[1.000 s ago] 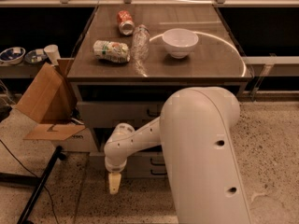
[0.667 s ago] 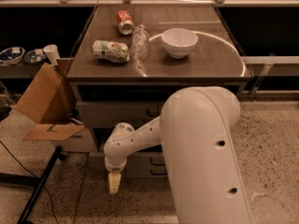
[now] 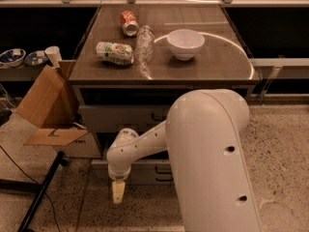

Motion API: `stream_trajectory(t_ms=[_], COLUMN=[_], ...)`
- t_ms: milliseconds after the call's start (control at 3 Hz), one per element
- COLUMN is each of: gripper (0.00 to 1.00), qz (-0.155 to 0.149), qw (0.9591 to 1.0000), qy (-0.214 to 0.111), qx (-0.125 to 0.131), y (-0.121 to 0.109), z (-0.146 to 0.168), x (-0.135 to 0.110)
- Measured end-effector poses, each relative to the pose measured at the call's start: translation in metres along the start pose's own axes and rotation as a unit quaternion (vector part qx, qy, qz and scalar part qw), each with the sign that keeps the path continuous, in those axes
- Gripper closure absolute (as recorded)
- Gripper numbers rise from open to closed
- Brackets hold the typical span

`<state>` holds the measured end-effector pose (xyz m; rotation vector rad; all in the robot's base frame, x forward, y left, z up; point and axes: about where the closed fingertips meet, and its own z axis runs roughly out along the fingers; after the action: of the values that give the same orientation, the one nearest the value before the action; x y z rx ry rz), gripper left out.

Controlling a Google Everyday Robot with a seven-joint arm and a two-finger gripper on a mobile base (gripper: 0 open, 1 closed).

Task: Open middle drawer

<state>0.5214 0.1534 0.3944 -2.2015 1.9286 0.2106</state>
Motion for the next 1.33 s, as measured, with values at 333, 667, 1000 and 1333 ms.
stream_trajectory(t_ms=[333,667,1000,1333], gripper=[0.0,0.0,0.0,0.0], qz=[0.0,0.0,0.005,0.005], qw=[1.0,1.0,0.9998,0.9998], qy=[0.005,0.005,0.008,0.008], qx=[-0.008,-0.008,-0.015,-0.015], y=[0.0007,0.0006,0.0085,0.0085], z=[0.0023,-0.0004,0.0019,-0.0014], x=[0.0012,0.0006,0.0039,0.0014])
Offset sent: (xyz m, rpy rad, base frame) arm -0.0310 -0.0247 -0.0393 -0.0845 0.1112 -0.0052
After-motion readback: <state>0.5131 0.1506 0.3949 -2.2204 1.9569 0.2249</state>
